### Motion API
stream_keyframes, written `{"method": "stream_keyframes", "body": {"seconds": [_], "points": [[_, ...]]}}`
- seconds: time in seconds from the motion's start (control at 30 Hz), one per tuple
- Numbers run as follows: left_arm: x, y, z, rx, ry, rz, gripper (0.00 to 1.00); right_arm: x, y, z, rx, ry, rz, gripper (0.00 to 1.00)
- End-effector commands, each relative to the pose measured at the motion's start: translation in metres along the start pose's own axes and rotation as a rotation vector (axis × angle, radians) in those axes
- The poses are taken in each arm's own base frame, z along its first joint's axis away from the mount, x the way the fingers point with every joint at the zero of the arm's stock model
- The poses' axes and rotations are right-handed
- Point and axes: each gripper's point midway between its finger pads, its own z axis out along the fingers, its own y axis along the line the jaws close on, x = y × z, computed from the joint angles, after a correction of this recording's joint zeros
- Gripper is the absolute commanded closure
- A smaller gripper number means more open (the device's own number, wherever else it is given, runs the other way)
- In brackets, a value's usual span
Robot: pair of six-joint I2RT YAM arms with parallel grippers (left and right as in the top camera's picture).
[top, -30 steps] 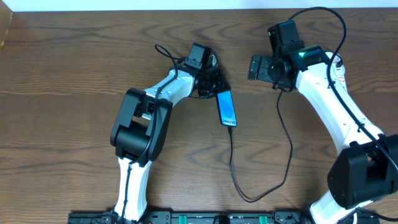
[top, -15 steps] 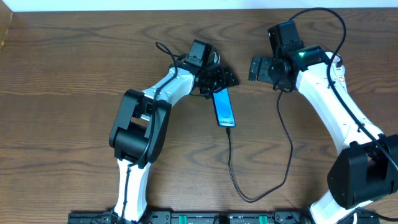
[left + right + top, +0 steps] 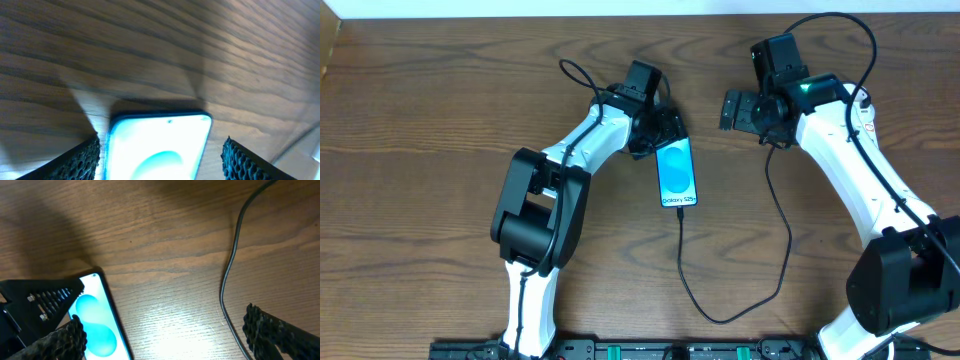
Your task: Plug charger to phone and switch on socket
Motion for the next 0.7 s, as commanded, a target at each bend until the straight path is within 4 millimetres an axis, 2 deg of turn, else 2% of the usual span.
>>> {"method": "stream_keyframes", "body": {"seconds": [0.0, 0.2, 0.33, 0.47, 0.67], "points": [[0.006, 0.063, 0.027, -0.226, -0.016, -0.028, 0.20, -0.005, -0.001, -0.010, 0.000, -0.029, 0.007, 0.01], [-0.012, 0.077, 0.016, -0.311, -0.108, -0.020, 0.20, -0.004, -0.004, -0.010, 0.012, -0.027, -0.004, 0.01], [-0.026, 0.083, -0.005, -0.360, -0.175, -0.011, 0.20, -0.004, -0.007, -0.010, 0.030, -0.030, -0.005, 0.01], [-0.040, 0.089, -0.041, -0.430, -0.248, 0.027, 0.20, -0.004, -0.007, -0.010, 0.031, -0.030, -0.005, 0.01], [-0.053, 0.098, -0.125, -0.587, -0.404, 0.040, 0.20, -0.004, -0.008, -0.010, 0.034, -0.027, -0.005, 0.01]]}}
